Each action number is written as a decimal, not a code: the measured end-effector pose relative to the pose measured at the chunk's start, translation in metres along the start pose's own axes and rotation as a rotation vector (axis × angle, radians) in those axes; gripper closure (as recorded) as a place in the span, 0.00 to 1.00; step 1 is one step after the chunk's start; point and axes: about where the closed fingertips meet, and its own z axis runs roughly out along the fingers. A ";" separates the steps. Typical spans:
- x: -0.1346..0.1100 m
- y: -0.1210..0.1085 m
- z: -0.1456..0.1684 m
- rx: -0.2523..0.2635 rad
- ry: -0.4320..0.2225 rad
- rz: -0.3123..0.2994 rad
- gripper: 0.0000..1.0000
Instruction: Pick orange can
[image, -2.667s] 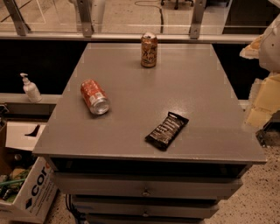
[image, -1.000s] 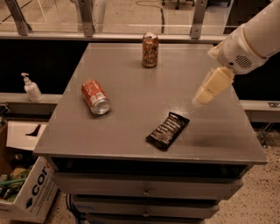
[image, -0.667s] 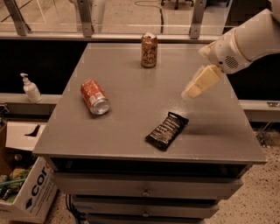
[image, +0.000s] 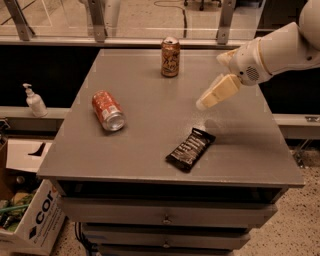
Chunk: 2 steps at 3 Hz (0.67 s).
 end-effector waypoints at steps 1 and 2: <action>0.001 0.002 0.006 0.004 -0.026 0.013 0.00; -0.006 -0.006 0.021 0.023 -0.081 0.022 0.00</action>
Offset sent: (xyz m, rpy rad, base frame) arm 0.0379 0.0229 -0.0092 0.1457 -0.0852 -0.0527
